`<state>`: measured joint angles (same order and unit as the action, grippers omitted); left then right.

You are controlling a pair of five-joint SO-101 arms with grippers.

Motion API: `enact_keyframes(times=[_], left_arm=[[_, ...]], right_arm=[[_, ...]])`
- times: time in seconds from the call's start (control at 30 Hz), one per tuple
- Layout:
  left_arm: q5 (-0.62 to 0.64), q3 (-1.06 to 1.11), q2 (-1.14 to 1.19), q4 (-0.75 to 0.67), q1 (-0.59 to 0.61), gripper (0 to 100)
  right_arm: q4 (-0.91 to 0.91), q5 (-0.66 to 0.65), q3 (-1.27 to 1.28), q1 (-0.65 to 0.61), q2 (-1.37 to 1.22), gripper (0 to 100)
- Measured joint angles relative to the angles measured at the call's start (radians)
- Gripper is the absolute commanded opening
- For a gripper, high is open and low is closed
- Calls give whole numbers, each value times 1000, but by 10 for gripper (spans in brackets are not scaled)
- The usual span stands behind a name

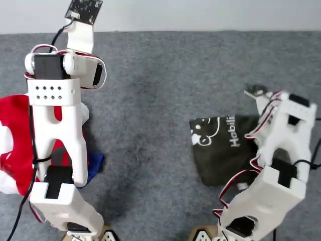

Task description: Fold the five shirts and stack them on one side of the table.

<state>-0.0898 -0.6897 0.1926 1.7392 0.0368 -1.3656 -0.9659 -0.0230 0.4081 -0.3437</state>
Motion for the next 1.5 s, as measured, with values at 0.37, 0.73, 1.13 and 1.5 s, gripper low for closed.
enact_keyframes(times=[0.37,0.73,1.13,1.5], left_arm=[[0,0,0,0,0,13],[0,0,0,0,0,13],[0,0,0,0,0,13],[0,0,0,0,0,13]], right_arm=[[11,-425,-373,-133,-218,20],[-52,-230,-647,-153,-282,199],[-264,308,-701,-215,-282,28],[-388,644,-615,-238,-178,8]])
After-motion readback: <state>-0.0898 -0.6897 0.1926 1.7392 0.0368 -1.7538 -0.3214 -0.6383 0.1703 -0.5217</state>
